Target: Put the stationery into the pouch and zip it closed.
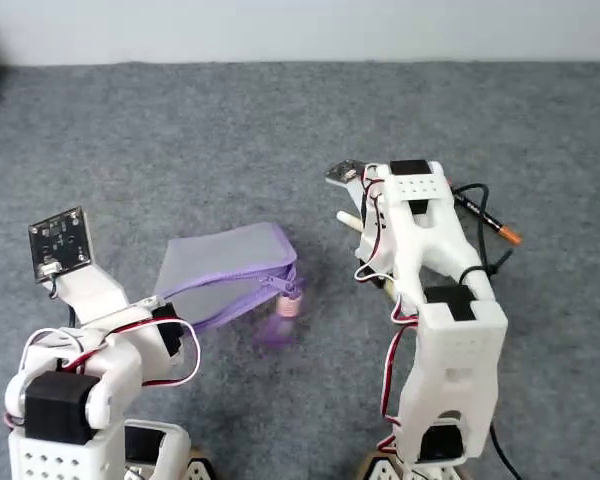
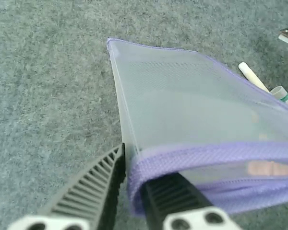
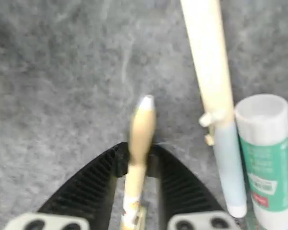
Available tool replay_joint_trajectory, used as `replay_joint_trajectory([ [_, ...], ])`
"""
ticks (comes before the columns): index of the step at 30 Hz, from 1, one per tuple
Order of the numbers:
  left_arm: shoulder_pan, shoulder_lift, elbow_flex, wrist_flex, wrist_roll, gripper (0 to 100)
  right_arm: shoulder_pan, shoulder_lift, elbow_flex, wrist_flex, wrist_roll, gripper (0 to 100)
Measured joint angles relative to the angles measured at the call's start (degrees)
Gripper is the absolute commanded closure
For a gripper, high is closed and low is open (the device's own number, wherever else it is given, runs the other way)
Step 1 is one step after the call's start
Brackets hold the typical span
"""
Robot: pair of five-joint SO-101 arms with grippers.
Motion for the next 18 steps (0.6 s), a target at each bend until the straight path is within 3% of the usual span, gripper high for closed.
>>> replay_joint_trajectory([
  [8,0.0,0.0,0.0,0.0,0.2,99,-1.1,-5.2,0.0,5.8,0.0,98.9],
  [14,0.0,0.0,0.0,0.0,0.4,99,-1.1,-19.3,0.0,16.8,0.0,98.9],
  [18,0.0,0.3,-1.1,0.0,0.4,99,-1.2,-32.2,0.7,17.9,-3.1,98.9],
])
